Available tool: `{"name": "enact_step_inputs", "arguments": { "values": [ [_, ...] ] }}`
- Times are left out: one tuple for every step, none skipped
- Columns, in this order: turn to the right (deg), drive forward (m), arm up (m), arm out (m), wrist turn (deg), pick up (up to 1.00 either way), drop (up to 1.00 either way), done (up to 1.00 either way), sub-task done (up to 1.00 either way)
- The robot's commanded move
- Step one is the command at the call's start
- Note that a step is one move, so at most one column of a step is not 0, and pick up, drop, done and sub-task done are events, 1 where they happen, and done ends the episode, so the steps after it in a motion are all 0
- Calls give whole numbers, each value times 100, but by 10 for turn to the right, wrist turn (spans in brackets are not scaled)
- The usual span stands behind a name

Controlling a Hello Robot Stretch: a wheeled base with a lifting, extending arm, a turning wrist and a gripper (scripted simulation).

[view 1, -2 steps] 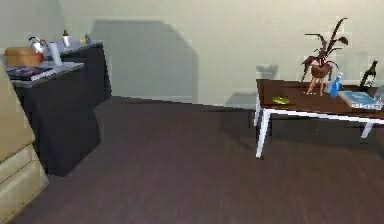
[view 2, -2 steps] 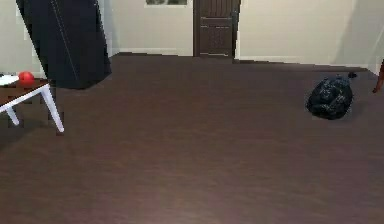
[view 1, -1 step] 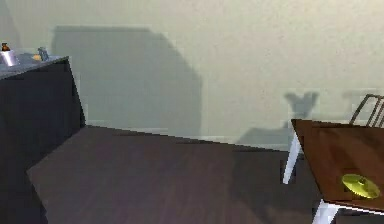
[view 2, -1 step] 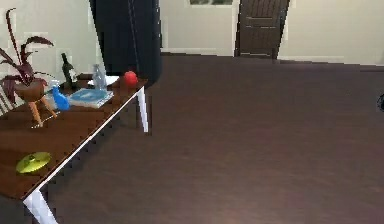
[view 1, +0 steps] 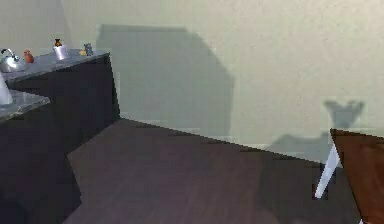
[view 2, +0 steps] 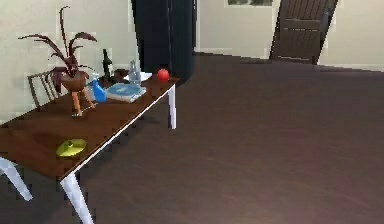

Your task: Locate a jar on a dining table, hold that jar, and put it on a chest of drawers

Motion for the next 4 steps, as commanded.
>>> {"name": "enact_step_inputs", "arguments": {
  "values": [
    [0,15,0,0,0,0,0,0,0],
    [450,0,0,0,0,0,0,0,0],
    [450,0,0,0,0,0,0,0,0],
    [180,0,0,0,0,0,0,0,0]
  ]
}}
